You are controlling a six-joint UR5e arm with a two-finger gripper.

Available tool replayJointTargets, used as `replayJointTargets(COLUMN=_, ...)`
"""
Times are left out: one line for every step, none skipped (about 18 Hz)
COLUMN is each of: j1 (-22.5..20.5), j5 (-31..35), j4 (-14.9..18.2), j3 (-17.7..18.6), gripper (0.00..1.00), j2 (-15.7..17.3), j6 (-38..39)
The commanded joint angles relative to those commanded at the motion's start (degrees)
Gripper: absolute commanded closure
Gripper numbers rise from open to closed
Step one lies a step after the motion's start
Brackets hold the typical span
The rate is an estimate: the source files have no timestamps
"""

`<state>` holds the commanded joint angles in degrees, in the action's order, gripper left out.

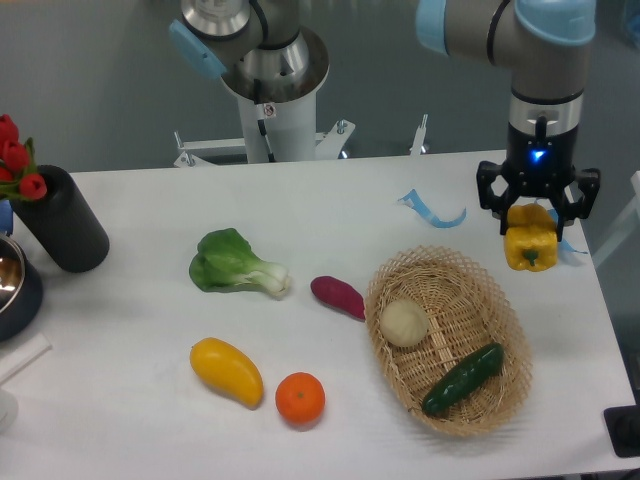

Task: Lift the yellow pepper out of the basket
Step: 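Lift the held yellow pepper up and out of the basket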

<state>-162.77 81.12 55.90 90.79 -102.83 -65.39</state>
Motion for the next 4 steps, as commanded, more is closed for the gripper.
replayJointTargets(j1=0.0, j5=-0.1, j4=0.0, j3=0.0, gripper=0.57, j2=0.0, j6=0.1)
replayJointTargets(j1=0.0, j5=-0.3, j4=-0.1, j3=-0.1, gripper=0.57, j2=0.0, j6=0.2)
replayJointTargets(j1=0.0, j5=-1.0, j4=-0.1, j3=-0.2, gripper=0.57, j2=-0.1, j6=0.3)
replayJointTargets(j1=0.0, j5=-1.6, j4=-0.1, j3=-0.2, gripper=0.57, j2=-0.1, j6=0.4)
